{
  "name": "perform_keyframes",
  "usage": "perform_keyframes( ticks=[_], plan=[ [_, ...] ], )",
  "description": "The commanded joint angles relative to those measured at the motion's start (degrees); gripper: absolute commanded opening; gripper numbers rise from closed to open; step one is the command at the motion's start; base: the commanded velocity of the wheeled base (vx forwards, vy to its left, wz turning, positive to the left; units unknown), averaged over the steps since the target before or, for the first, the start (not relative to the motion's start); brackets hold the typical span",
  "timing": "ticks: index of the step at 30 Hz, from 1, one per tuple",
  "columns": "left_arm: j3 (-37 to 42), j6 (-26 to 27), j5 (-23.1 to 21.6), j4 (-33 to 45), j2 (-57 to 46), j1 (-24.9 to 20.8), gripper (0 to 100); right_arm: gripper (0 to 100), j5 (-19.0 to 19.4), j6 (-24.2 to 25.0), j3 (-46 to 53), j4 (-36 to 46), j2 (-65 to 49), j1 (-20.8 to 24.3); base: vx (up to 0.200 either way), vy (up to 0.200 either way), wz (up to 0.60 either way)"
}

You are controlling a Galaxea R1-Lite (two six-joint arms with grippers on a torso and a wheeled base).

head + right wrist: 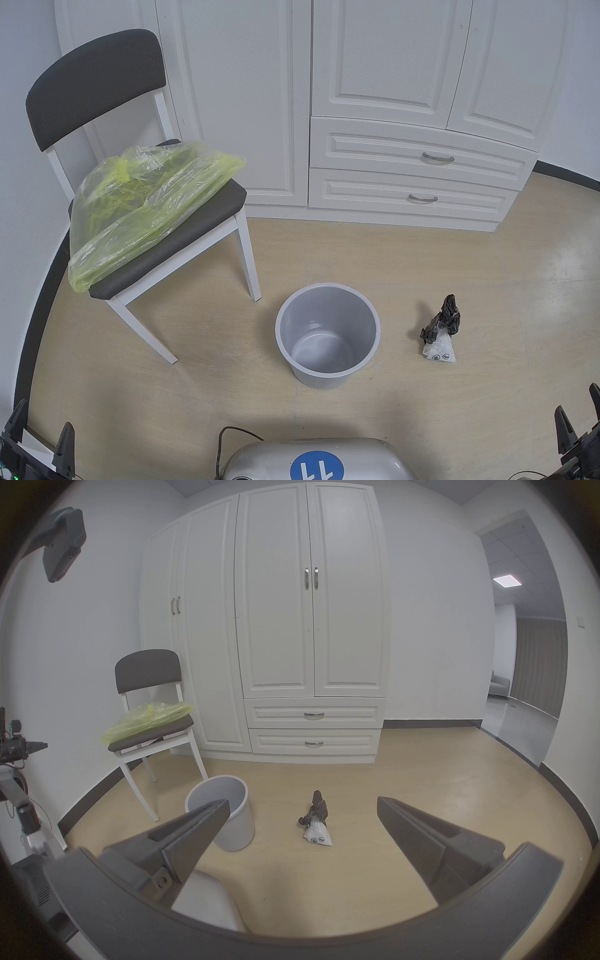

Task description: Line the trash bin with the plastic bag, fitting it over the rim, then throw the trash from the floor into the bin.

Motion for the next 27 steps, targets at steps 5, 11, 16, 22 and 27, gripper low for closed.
perform_keyframes(
  ticks=[5,11,16,22,27],
  plan=[
    [1.0,3.9,-1.7,-0.5,-0.9,0.1,100,100,0.5,-2.5,1.0,0.0,-0.9,-0.1,0.0,0.0,0.0],
    [1.0,3.9,-1.7,-0.5,-0.9,0.1,100,100,0.4,-0.6,0.9,0.3,-0.9,0.2,0.0,0.0,0.0],
    [1.0,3.9,-1.7,-0.5,-0.9,0.1,100,100,0.3,-0.6,1.0,0.3,-0.9,0.2,0.0,0.0,0.0],
    [1.0,4.6,-2.1,-0.6,-0.9,0.1,100,100,0.6,-1.8,0.9,0.2,-0.9,0.0,0.0,0.0,0.0],
    [1.0,5.1,-2.6,-0.8,-0.9,0.1,100,100,1.3,-2.5,1.0,-0.2,-0.9,0.0,0.0,0.0,0.0]
  ],
)
